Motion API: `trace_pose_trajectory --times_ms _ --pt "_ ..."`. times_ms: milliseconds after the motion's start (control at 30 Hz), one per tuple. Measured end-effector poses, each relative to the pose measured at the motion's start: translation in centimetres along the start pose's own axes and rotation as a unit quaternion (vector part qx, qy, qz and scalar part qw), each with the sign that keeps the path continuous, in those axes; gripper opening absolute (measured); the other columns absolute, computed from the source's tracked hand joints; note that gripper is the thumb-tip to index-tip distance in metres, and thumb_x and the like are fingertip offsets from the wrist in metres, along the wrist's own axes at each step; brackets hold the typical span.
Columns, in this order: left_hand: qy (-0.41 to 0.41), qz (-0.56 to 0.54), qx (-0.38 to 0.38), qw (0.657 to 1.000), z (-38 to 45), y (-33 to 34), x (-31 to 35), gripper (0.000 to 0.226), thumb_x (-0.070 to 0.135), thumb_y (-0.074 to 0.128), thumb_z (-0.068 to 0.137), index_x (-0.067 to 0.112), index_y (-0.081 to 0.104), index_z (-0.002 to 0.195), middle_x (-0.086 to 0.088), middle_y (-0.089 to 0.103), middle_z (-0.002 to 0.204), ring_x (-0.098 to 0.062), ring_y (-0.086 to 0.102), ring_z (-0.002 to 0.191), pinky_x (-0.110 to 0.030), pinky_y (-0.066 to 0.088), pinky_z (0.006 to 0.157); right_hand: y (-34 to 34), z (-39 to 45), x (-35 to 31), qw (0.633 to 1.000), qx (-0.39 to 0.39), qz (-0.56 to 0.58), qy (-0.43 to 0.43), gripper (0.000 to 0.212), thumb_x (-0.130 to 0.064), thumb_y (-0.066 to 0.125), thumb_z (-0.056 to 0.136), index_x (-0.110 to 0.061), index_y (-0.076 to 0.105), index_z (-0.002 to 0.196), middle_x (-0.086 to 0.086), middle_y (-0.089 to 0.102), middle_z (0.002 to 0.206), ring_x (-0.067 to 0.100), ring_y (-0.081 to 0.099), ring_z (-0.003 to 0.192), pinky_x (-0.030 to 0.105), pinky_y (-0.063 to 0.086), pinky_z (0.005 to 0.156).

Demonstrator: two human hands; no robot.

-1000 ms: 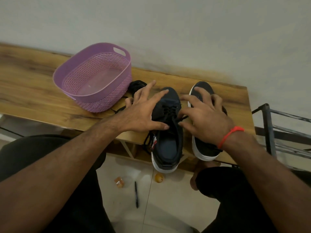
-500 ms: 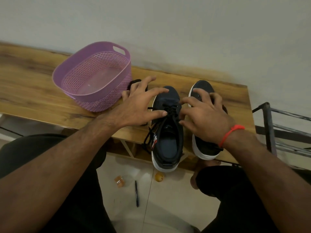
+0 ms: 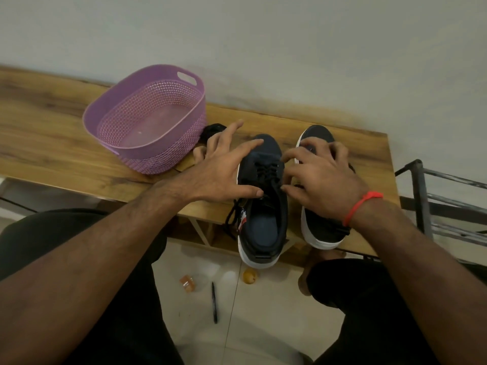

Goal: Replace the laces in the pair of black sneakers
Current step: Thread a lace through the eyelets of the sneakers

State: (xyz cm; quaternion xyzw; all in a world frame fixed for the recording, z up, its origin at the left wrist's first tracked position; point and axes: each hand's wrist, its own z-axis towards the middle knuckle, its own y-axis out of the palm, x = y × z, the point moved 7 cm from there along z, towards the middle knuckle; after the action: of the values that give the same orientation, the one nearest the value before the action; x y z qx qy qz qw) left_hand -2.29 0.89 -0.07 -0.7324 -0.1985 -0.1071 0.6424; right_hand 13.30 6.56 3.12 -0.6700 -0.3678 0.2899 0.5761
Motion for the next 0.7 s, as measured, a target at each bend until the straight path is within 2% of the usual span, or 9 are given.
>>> trace_pose_trajectory --times_ms 100,167,233,300,400,500,567,633,700 --pt "-0.013 -0.001 -0.008 1.0 0.1 -0.1 -0.2 0.112 0.062 0.08 0.073 0.042 0.012 0.16 0.004 -0.023 0.166 -0.032 -0.008 0.152 -0.059 0.011 0.117 -0.4 -0.4 3.8 0.996 -0.023 0.004 0.081 0.016 -0.048 0.056 0.089 -0.033 0.053 0.084 -0.009 0.052 0.132 0.027 0.024 0.14 0.055 0.023 0.109" --pt "-0.012 0.01 -0.013 1.0 0.1 0.0 -0.1 0.114 0.063 0.079 0.073 0.041 0.009 0.161 0.004 -0.024 0.165 -0.032 -0.008 0.153 -0.059 0.013 0.118 -0.8 -0.9 5.8 0.991 -0.025 0.029 0.128 0.017 -0.052 0.059 0.087 -0.035 0.057 0.088 -0.007 0.052 0.131 0.028 0.024 0.139 0.054 0.022 0.109" --pt "-0.013 0.015 -0.019 1.0 0.1 0.3 0.0 0.114 0.065 0.077 0.074 0.041 0.008 0.161 0.005 -0.025 0.165 -0.031 -0.009 0.153 -0.06 0.014 0.118 -0.8 -1.0 4.8 0.994 -0.007 0.031 0.106 0.028 -0.06 0.057 0.087 -0.039 0.058 0.106 -0.007 0.046 0.14 0.029 0.02 0.142 0.055 0.02 0.11" --pt "-0.016 0.018 -0.023 0.999 0.1 0.5 0.0 0.114 0.065 0.077 0.075 0.041 0.007 0.161 0.006 -0.025 0.165 -0.031 -0.009 0.153 -0.06 0.013 0.118 -0.1 -0.6 2.0 0.999 -0.008 0.017 0.043 0.037 -0.063 0.051 0.09 -0.041 0.056 0.119 -0.007 0.039 0.147 0.029 0.015 0.144 0.057 0.018 0.113" --pt "-0.018 0.013 -0.022 1.0 0.0 0.4 -0.1 0.109 0.061 0.078 0.076 0.042 0.012 0.16 0.007 -0.021 0.166 -0.031 -0.007 0.152 -0.058 0.012 0.117 0.8 -0.1 -0.6 0.999 -0.032 0.009 -0.006 0.028 -0.053 0.044 0.098 -0.037 0.059 0.115 -0.009 0.042 0.144 0.027 0.017 0.144 0.061 0.015 0.114" --pt "-0.023 -0.027 -0.011 0.999 -0.1 0.1 -0.5 0.085 0.059 0.079 0.075 0.044 0.035 0.146 0.008 0.002 0.163 -0.026 0.004 0.15 -0.053 0.016 0.114 0.4 -0.2 1.7 0.998 -0.04 0.031 0.035 0.022 -0.051 0.044 0.097 -0.038 0.059 0.106 -0.01 0.051 0.133 0.026 0.024 0.139 0.06 0.018 0.113" --pt "-0.017 -0.036 -0.016 0.999 -0.2 0.1 -0.6 0.055 0.062 0.075 0.077 0.045 0.051 0.125 0.007 0.023 0.152 -0.022 0.015 0.144 -0.049 0.019 0.11 0.3 -0.5 3.2 0.995 -0.046 0.056 0.062 0.024 -0.054 0.046 0.095 -0.041 0.061 0.109 -0.01 0.051 0.135 0.026 0.023 0.139 0.059 0.018 0.113" --pt "-0.016 -0.036 -0.037 0.999 -0.2 0.2 -0.7 0.03 0.065 0.066 0.083 0.046 0.062 0.107 0.013 0.035 0.139 -0.018 0.022 0.137 -0.047 0.021 0.108 0.3 -0.6 3.2 0.994 -0.044 0.077 0.061 0.029 -0.059 0.046 0.094 -0.042 0.059 0.114 -0.011 0.05 0.136 0.026 0.023 0.14 0.058 0.016 0.114" --pt "-0.021 -0.038 -0.056 0.997 -0.3 0.5 -0.9 0.024 0.062 0.062 0.087 0.044 0.068 0.102 0.017 0.039 0.131 -0.016 0.025 0.134 -0.046 0.022 0.106 0.5 -0.5 2.0 0.995 -0.039 0.082 0.039 0.032 -0.061 0.044 0.095 -0.042 0.058 0.116 -0.012 0.051 0.134 0.024 0.023 0.139 0.056 0.015 0.114"
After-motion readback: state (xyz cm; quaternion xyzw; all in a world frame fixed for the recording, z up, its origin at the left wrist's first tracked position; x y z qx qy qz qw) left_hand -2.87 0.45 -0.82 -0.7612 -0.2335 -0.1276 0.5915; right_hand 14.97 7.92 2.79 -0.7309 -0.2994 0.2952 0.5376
